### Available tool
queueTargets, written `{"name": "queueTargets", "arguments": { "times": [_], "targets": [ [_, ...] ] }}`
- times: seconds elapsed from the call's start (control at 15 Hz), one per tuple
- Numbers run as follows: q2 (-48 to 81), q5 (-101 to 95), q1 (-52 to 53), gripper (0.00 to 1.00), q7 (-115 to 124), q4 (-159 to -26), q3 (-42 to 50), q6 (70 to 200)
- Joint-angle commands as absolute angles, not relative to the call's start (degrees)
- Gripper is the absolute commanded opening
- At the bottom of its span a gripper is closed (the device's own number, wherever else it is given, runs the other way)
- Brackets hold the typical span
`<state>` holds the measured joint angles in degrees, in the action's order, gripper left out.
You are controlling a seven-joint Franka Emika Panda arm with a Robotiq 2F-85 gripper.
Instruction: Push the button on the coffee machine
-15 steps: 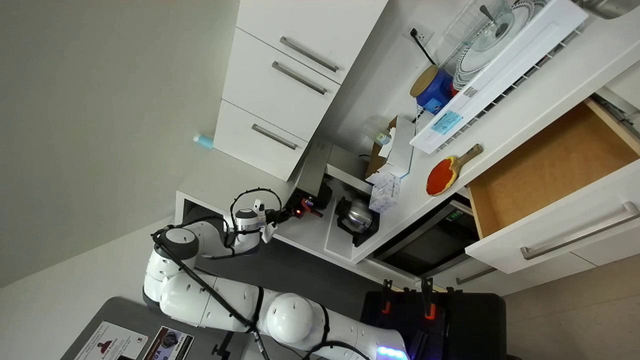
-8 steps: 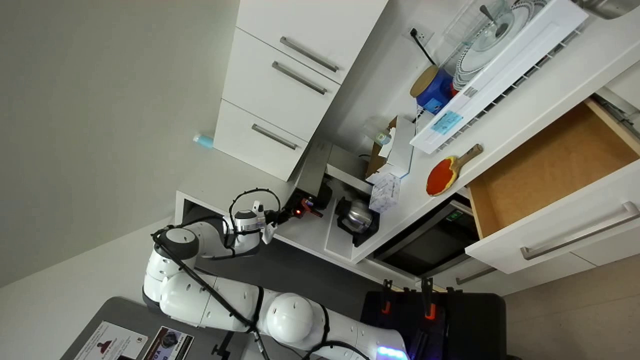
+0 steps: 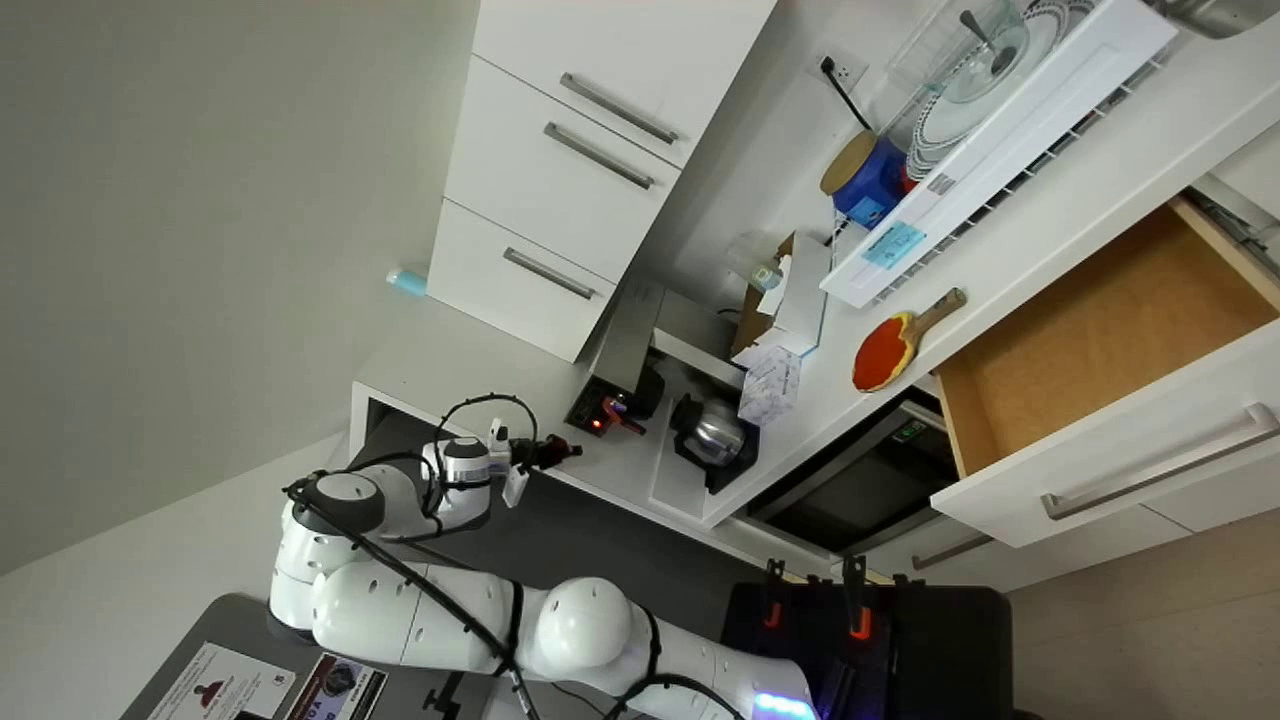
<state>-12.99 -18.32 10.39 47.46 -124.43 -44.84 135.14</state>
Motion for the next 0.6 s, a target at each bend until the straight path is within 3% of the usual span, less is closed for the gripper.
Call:
{"name": "queueTargets", "arguments": {
  "times": [0.0,0.53],
  "targets": [
    [-17.05,-16.64,12.94,0.0,46.44,-124.57,-42.69,128.43],
    [-18.37,-16.93,14.37,0.0,46.21,-124.09,-41.43,125.33]
  ]
}}
